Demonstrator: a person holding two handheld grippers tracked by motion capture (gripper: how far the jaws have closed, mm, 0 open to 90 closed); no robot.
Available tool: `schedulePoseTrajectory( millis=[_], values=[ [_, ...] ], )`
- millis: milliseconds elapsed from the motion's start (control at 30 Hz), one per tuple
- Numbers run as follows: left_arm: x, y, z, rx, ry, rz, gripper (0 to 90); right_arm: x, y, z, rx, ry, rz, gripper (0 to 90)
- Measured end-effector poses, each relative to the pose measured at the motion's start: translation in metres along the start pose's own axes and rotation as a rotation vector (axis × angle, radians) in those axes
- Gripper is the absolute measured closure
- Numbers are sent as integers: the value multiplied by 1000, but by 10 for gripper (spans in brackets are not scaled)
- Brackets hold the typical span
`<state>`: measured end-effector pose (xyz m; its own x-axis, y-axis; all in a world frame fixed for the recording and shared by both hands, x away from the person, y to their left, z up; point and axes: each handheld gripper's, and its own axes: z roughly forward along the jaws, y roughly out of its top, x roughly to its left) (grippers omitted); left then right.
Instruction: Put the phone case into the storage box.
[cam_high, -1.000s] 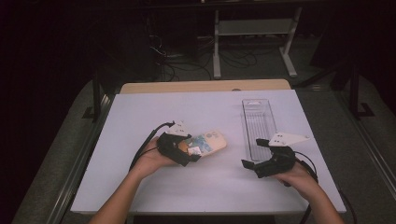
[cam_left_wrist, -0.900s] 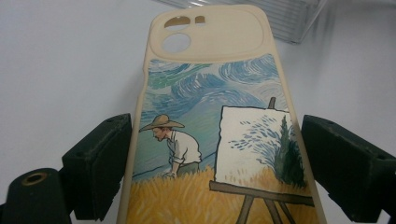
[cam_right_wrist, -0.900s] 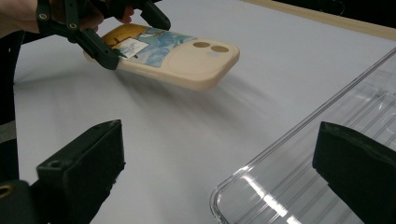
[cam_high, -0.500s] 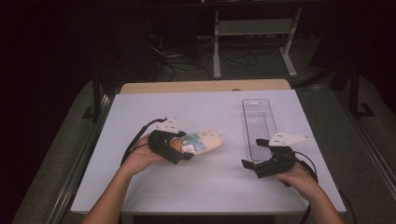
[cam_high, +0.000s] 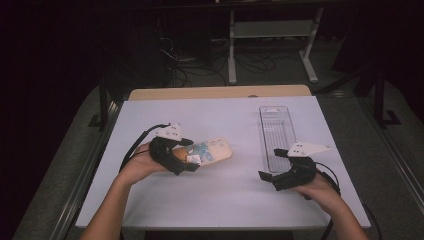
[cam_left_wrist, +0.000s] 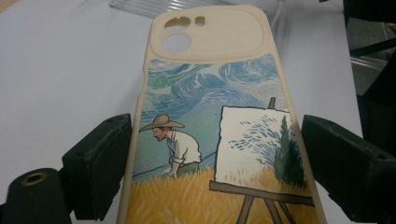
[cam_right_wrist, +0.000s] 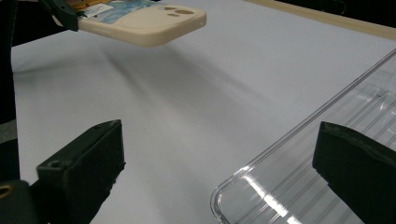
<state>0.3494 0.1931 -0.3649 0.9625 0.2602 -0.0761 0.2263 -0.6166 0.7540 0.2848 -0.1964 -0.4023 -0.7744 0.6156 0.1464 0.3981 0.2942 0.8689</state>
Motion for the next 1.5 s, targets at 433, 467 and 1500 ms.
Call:
schedulePoseTrajectory(
  millis=[433, 467, 1500],
  values=[
    [-2, 1, -2, 3, -13, 10, 109, 1, 1, -1, 11, 19, 13, 17],
    [-2, 0, -1, 5, -15, 11, 108, 1, 2, -1, 14, 21, 1, 17],
    [-5, 0, -1, 6, -16, 16, 108, -12, 56, 1, 45, 51, -66, 4]
  ],
)
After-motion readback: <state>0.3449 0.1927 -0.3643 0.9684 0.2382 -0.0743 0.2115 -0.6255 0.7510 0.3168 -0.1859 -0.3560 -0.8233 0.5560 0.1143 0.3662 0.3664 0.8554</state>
